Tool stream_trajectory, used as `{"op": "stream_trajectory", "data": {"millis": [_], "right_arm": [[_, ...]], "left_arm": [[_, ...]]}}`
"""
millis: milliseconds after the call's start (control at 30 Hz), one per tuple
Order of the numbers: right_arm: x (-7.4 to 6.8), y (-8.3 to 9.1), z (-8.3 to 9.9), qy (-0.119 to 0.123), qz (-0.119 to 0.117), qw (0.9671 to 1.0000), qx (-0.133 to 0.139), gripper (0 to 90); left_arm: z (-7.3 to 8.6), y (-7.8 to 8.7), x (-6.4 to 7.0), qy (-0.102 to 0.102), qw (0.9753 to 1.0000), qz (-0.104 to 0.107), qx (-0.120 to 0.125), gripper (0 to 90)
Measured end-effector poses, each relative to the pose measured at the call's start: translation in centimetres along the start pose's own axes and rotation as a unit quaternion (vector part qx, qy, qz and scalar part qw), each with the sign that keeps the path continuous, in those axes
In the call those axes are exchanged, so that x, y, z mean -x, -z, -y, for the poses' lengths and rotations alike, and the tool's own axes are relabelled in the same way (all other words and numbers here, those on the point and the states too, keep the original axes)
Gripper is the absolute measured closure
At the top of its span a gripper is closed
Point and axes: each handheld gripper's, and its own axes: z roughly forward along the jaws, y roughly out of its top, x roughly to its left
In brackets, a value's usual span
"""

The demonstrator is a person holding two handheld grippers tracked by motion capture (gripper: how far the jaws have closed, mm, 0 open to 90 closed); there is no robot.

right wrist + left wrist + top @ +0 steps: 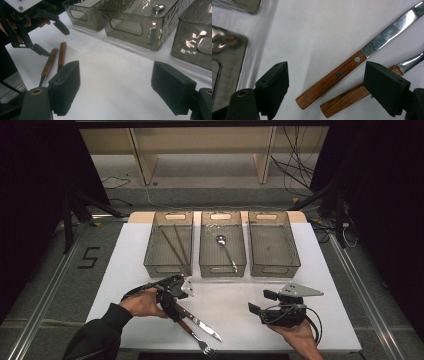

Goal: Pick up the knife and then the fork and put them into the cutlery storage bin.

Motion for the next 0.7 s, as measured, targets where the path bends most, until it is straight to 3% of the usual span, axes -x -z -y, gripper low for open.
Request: {"op": "stream_trajectory", "data": {"millis": [267,700], "right_arm": [[0.0,0.0,0.0,0.0,0.002,1.0,-0.001,24.5],[0.0,-0.1,0.1,0.0,0.0,1.0,-0.005,24.8]], "left_arm": [[-0.4,-1.1,-0.1,-0.025,0.9992,0.022,-0.022,26.8],[-1.0,-1.7,-0.1,-0.055,0.9968,0.037,-0.045,32.9]]}}
